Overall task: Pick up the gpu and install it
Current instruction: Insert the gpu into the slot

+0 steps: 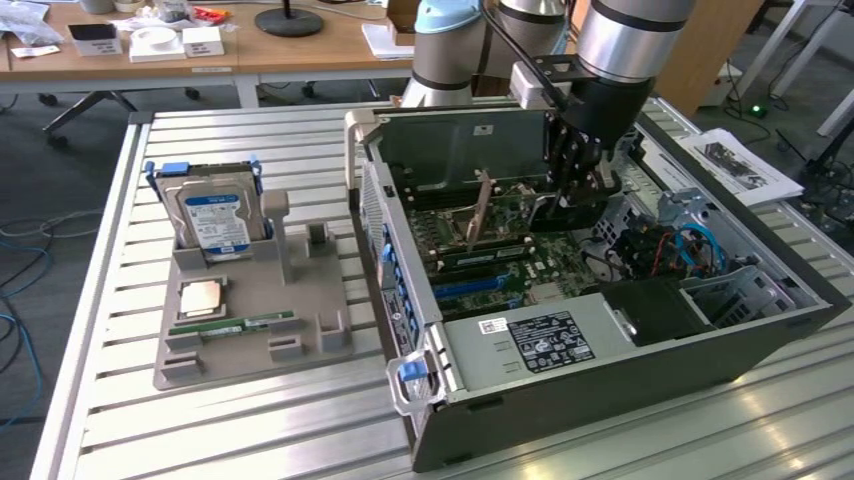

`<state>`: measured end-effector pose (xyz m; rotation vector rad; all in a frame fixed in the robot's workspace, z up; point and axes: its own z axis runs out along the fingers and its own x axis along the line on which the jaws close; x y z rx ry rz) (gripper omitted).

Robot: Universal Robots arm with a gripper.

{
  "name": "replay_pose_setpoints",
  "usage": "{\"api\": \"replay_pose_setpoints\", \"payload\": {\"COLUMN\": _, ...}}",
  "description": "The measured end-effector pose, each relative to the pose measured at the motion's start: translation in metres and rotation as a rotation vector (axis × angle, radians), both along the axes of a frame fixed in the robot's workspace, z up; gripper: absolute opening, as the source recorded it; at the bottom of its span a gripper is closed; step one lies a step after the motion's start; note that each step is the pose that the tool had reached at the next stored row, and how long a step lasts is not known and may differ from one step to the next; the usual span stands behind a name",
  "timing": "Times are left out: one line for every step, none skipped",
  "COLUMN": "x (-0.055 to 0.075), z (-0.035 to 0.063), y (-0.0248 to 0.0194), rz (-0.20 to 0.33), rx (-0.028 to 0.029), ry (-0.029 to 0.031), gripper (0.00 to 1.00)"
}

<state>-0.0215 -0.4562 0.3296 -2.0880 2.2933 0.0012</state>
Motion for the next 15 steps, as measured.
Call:
{"api": "replay_pose_setpoints", "payload": {"x": -0.0005, "z": 0.0, "y": 0.0, "rz": 0.0, "rx": 0.0001, "ry": 0.0, "gripper": 0.27}}
{"api": "replay_pose_setpoints", "payload": {"x": -0.0011, "z": -0.0001, "y": 0.0, "rz": 0.0, "rx": 0.0001, "ry": -0.0001, "gripper": 0.27}}
{"api": "replay_pose_setpoints", "payload": {"x": -0.0021, "z": -0.0001, "y": 0.0, "rz": 0.0, "rx": 0.0002, "ry": -0.0002, "gripper": 0.27}}
{"api": "replay_pose_setpoints", "payload": {"x": -0.0033, "z": -0.0002, "y": 0.0, "rz": 0.0, "rx": 0.0002, "ry": -0.0003, "gripper": 0.27}}
{"api": "replay_pose_setpoints", "payload": {"x": -0.0047, "z": -0.0002, "y": 0.0, "rz": 0.0, "rx": 0.0001, "ry": -0.0005, "gripper": 0.27}}
{"api": "replay_pose_setpoints", "payload": {"x": -0.0059, "z": -0.0001, "y": 0.0, "rz": 0.0, "rx": 0.0, "ry": -0.0009, "gripper": 0.27}}
{"api": "replay_pose_setpoints", "payload": {"x": -0.007, "z": -0.0002, "y": 0.0, "rz": 0.0, "rx": 0.0001, "ry": -0.0011, "gripper": 0.27}}
{"api": "replay_pose_setpoints", "payload": {"x": -0.0077, "z": -0.0002, "y": 0.0, "rz": 0.0, "rx": 0.0001, "ry": -0.0012, "gripper": 0.27}}
{"api": "replay_pose_setpoints", "payload": {"x": -0.0079, "z": -0.0002, "y": 0.0, "rz": 0.0, "rx": 0.0, "ry": -0.0013, "gripper": 0.27}}
{"api": "replay_pose_setpoints", "payload": {"x": -0.0079, "z": -0.0002, "y": 0.0, "rz": 0.0, "rx": 0.0, "ry": -0.0013, "gripper": 0.27}}
{"api": "replay_pose_setpoints", "payload": {"x": -0.0079, "z": -0.0002, "y": 0.0, "rz": 0.0, "rx": 0.0, "ry": -0.0013, "gripper": 0.27}}
{"api": "replay_pose_setpoints", "payload": {"x": -0.008, "z": -0.0002, "y": 0.0, "rz": 0.0, "rx": 0.0, "ry": -0.0013, "gripper": 0.27}}
{"api": "replay_pose_setpoints", "payload": {"x": -0.0084, "z": -0.0002, "y": 0.0, "rz": 0.0, "rx": -0.0001, "ry": -0.0013, "gripper": 0.27}}
{"api": "replay_pose_setpoints", "payload": {"x": -0.0091, "z": -0.0003, "y": 0.0, "rz": 0.0, "rx": -0.0001, "ry": -0.0013, "gripper": 0.27}}
{"api": "replay_pose_setpoints", "payload": {"x": -0.0104, "z": -0.0005, "y": 0.0, "rz": 0.0, "rx": 0.0, "ry": -0.0013, "gripper": 0.27}}
